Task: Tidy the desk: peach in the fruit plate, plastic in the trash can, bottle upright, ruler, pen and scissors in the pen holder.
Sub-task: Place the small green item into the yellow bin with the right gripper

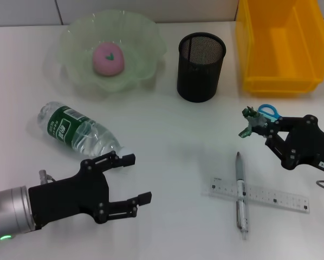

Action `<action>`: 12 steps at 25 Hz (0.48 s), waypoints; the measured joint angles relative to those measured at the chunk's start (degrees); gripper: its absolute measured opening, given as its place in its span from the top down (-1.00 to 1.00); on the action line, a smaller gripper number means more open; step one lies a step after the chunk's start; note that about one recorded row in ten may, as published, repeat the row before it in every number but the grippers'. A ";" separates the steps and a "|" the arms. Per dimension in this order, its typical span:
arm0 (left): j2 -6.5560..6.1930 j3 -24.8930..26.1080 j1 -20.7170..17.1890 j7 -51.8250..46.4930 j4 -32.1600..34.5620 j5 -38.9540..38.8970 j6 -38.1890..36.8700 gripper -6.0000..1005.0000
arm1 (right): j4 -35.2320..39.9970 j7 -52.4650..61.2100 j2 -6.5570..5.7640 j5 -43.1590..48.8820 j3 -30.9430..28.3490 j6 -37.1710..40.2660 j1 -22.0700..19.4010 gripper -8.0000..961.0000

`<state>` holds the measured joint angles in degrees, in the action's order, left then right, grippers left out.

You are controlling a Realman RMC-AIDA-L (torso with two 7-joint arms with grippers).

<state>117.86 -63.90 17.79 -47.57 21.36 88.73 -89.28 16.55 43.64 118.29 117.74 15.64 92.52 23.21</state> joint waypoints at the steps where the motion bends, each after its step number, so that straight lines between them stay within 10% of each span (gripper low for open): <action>1: 0.16 0.35 0.01 0.03 0.00 -0.02 0.00 -0.69 | -0.05 0.00 0.00 -0.08 -0.26 0.00 -0.05 0.91; 12: 0.78 2.82 0.76 5.03 -4.57 -4.41 -1.83 -0.69 | -3.30 -1.91 0.74 -11.90 -0.79 -6.39 0.02 0.91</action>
<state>118.64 -61.08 18.55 -42.55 16.78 84.32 -91.11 13.25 41.74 119.04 105.84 14.85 86.13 23.23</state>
